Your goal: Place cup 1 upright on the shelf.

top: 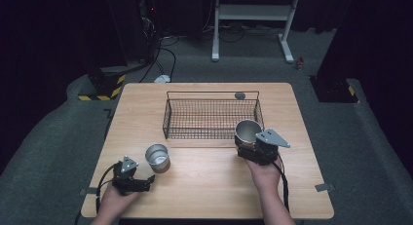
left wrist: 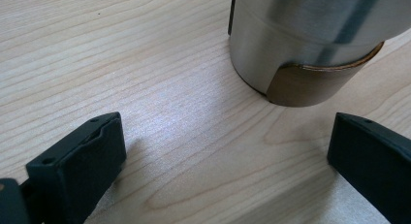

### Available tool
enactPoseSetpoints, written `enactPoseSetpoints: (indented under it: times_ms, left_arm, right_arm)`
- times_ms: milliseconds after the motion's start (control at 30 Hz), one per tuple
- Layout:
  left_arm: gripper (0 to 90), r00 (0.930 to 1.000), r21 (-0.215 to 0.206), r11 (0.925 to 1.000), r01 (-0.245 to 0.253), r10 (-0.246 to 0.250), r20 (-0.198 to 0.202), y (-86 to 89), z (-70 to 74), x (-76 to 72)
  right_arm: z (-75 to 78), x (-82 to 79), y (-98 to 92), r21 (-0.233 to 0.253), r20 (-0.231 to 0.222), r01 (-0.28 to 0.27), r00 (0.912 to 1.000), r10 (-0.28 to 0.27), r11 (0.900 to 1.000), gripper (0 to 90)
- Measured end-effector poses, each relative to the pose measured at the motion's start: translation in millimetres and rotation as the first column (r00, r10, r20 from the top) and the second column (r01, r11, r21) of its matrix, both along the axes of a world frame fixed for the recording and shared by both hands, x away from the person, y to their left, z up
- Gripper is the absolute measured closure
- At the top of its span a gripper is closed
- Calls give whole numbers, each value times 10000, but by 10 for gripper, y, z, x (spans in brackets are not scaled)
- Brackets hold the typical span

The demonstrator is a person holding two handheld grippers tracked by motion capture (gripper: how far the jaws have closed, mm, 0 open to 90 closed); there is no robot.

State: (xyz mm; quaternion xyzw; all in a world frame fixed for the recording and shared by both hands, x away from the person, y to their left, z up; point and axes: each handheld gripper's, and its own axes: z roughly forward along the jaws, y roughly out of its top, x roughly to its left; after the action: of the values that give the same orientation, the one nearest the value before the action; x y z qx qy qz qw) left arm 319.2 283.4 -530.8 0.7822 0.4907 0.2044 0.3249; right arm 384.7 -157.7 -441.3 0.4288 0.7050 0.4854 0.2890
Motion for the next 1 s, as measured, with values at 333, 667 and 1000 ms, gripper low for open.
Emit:
enactPoseSetpoints:
  times_ms: [333,667,1000]
  left_arm:
    - [6,10000,-4,10000,-6,6,6,-1,-1,-2]
    - [5,10000,-2,10000,-3,3,1,-1,0,-2]
    - [5,10000,44,10000,43,-43,9,1,1,2]
  right_arm:
    - [80,30,12,100,121,27,9999,-29,9999,138]
    - [169,84,26,252,103,-20,9999,17,9997,138]
    - [263,161,46,385,37,58,10000,-60,9992,138]
